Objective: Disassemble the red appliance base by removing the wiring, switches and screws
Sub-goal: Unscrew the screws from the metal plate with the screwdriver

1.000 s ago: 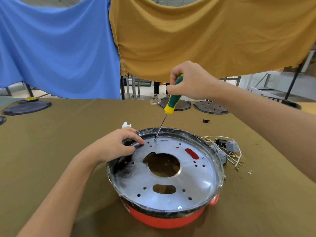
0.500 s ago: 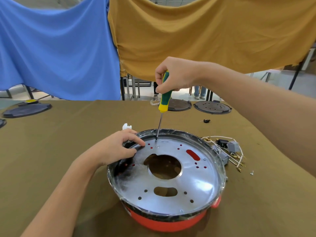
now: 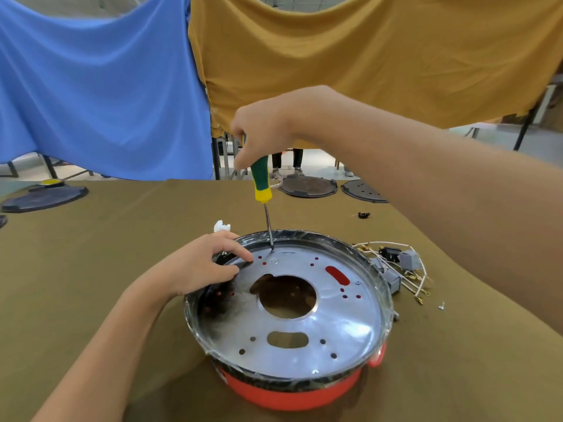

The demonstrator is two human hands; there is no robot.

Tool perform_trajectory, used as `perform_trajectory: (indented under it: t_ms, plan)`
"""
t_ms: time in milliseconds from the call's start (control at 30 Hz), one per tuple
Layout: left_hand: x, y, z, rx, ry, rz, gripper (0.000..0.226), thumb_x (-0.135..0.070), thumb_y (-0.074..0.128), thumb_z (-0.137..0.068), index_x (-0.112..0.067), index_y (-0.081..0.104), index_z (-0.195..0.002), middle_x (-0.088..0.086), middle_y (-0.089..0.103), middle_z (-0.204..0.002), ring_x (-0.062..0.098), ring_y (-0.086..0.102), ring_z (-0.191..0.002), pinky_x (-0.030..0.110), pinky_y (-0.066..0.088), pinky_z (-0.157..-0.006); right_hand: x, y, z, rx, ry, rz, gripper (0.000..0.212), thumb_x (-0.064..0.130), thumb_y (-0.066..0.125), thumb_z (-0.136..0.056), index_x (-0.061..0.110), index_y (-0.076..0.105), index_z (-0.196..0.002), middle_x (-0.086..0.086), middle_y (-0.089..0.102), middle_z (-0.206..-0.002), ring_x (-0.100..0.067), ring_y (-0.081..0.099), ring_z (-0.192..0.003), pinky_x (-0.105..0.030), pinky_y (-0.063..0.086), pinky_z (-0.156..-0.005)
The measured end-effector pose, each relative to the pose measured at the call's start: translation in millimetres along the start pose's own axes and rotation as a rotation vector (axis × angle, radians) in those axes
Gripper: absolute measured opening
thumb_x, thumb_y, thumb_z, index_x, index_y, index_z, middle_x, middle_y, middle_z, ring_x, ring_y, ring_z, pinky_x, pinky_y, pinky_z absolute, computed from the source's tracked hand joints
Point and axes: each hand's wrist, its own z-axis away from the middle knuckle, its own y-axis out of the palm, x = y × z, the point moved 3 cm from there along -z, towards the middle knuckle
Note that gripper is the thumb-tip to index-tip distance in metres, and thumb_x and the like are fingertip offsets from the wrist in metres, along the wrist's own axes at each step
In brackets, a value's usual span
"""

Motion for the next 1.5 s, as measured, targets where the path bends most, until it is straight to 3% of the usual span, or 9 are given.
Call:
perform_trajectory:
  t_ms: [133,333,700,900,1067,1167,1267,1367,1500]
  plan:
    - [0,0,1,-0.003,-0.004,0.016,0.034,-0.018,0.064,-0.090,-0.051,0.068,-0.098,-0.009,0.035,-0.152,0.009,0.029,-0.142,0.030,0.020,-0.114,-7,-5,2,0.119,0.001,-0.025,0.045,0.056,0.065,-0.087,0.017,0.060,-0.109,-0.011,0.068,-0.104,-0.024,0.066,-0.081,-0.035,0.051,-0.070]
    - [0,0,-1,0.006,-0.026,-0.008,0.031,-0.022,0.064,-0.091,-0.050,0.068,-0.100,-0.012,0.034,-0.152,0.007,0.030,-0.140,0.029,0.021,-0.112,-19,1,3,0.144,0.246,0.175,0.052,0.059,0.044,-0.098,0.016,0.057,-0.073,0.000,0.055,-0.068,-0.017,0.048,-0.055,-0.028,0.038,-0.055]
    - [1,0,0,-0.010,-0.019,0.005,0.031,-0.021,0.065,-0.090,-0.050,0.069,-0.099,-0.013,0.036,-0.151,0.005,0.030,-0.139,0.031,0.021,-0.113,-20,-3,17,0.154,-0.047,-0.228,0.014,0.017,0.076,-0.085,0.024,0.065,-0.091,0.004,0.061,-0.090,-0.015,0.054,-0.076,-0.026,0.044,-0.063]
    - [-1,-1,1,-0.011,-0.026,0.012,0.030,-0.021,0.065,-0.090,-0.050,0.068,-0.099,-0.014,0.035,-0.150,0.001,0.031,-0.134,0.027,0.021,-0.110,-18,4,21,0.162,0.238,0.032,0.057,0.072,0.041,-0.092,0.019,0.053,-0.076,-0.005,0.064,-0.082,-0.020,0.064,-0.070,-0.035,0.051,-0.063]
    - [-1,-1,1,-0.006,-0.022,0.004,0.029,-0.022,0.064,-0.091,-0.049,0.068,-0.101,-0.014,0.035,-0.149,-0.003,0.029,-0.127,0.025,0.021,-0.106,-6,-2,10,0.131,0.130,0.246,0.041,0.042,0.043,-0.103,0.013,0.059,-0.079,-0.003,0.063,-0.076,-0.017,0.051,-0.061,-0.030,0.036,-0.055]
    - [1,0,0,-0.007,-0.023,0.001,0.028,-0.022,0.064,-0.091,-0.048,0.068,-0.101,-0.015,0.035,-0.148,-0.002,0.031,-0.129,0.024,0.021,-0.104,-12,-6,17,0.140,-0.019,-0.003,0.013,0.029,0.062,-0.096,0.018,0.062,-0.104,-0.001,0.060,-0.098,-0.016,0.051,-0.075,-0.029,0.040,-0.062]
    - [2,0,-1,-0.008,-0.013,0.000,0.028,-0.022,0.065,-0.091,-0.048,0.068,-0.100,-0.016,0.036,-0.147,-0.005,0.029,-0.125,0.023,0.021,-0.104,-15,-4,27,0.093,-0.085,-0.367,0.032,0.005,0.070,-0.085,0.020,0.061,-0.111,0.002,0.058,-0.102,-0.015,0.055,-0.085,-0.032,0.048,-0.076]
    - [2,0,-1,-0.005,-0.018,0.002,0.027,-0.024,0.065,-0.091,-0.049,0.068,-0.100,-0.016,0.035,-0.147,-0.004,0.030,-0.125,0.024,0.022,-0.104,-17,3,26,0.084,0.027,-0.296,0.025,0.034,0.069,-0.091,0.017,0.059,-0.106,0.000,0.060,-0.098,-0.018,0.061,-0.084,-0.033,0.051,-0.074]
    - [2,0,-1,-0.005,-0.016,0.003,0.027,-0.024,0.064,-0.091,-0.048,0.068,-0.102,-0.016,0.035,-0.147,-0.003,0.031,-0.126,0.023,0.023,-0.103,-12,10,26,-0.037,0.295,0.167,0.060,0.065,0.034,-0.099,0.015,0.047,-0.068,-0.002,0.049,-0.074,-0.018,0.048,-0.061,-0.031,0.035,-0.053]
